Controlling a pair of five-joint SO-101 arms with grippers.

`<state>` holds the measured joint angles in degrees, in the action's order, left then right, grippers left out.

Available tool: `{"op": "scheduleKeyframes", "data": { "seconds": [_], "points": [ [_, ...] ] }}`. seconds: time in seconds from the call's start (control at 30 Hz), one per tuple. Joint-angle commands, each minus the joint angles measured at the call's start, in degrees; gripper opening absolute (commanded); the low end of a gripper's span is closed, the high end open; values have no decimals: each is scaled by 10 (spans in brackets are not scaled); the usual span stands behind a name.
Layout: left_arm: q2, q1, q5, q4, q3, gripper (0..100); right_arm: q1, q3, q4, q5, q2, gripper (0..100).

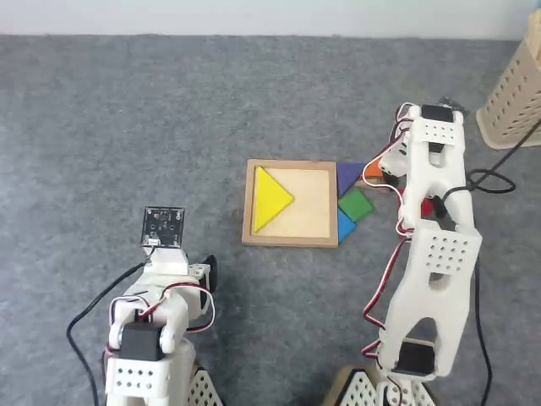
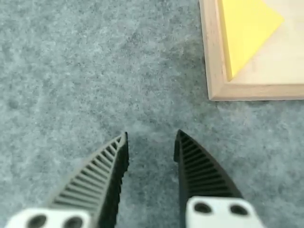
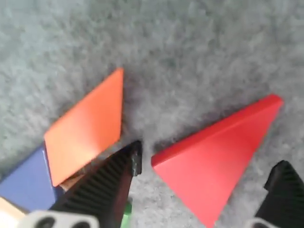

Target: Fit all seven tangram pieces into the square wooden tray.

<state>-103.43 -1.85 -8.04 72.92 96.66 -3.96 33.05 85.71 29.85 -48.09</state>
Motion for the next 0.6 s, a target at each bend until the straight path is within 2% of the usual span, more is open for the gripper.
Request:
{"op": "scheduleKeyframes", "data": {
  "seconds": [0.0,0.4,0.57],
  "points": [
    [-11,-3,-4,-4,-1,152,7,18,26,5,7,406],
    [-11,-3,-4,-4,-1,152,-9,18,25,8,6,403],
    [-11,-3,-4,-4,-1,152,-10,18,21,8,7,277]
  ]
}}
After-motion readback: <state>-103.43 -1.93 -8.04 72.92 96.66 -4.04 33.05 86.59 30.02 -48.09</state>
